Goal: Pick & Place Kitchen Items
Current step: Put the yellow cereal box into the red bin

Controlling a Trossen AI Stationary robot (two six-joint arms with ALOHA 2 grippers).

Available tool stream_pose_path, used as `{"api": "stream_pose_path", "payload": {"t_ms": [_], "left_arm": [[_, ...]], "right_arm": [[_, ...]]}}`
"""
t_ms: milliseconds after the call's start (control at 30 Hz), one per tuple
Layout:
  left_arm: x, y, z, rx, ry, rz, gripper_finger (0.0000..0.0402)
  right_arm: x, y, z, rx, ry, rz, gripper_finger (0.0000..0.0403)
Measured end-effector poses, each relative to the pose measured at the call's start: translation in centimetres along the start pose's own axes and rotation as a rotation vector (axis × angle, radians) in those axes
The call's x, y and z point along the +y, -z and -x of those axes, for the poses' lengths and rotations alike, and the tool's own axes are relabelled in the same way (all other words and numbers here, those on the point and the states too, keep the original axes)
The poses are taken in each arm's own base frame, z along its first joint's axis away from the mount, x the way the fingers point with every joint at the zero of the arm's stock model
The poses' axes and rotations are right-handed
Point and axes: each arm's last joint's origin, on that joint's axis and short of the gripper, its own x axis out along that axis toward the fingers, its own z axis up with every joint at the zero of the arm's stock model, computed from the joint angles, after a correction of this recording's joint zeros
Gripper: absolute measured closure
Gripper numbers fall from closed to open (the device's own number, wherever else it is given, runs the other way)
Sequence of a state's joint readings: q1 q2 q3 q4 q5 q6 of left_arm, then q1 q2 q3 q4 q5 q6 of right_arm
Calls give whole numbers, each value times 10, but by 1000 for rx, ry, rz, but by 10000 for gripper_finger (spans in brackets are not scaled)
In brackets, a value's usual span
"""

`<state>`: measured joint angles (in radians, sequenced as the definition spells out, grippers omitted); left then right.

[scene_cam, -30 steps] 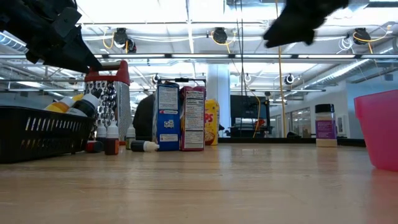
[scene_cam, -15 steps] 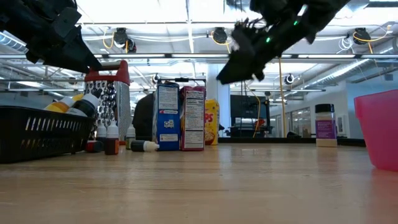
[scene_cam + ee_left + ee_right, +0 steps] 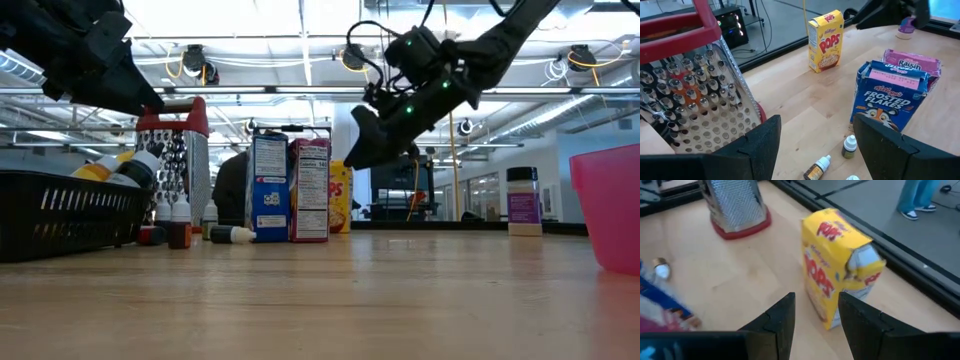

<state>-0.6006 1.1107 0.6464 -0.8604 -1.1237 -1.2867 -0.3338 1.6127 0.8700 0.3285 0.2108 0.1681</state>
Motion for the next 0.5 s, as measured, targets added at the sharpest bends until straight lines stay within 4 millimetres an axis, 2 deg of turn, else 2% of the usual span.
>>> {"api": "stream_pose_path", "payload": {"t_ms": [300,500], "left_arm": [[0,0,0,-4,-1,0,149],[1,-1,-3,-3,-16,8,149]], "right_arm": [[-16,9,-16,31,33,-19,259],[-20,9,-20,16,-16,-31,217]]}}
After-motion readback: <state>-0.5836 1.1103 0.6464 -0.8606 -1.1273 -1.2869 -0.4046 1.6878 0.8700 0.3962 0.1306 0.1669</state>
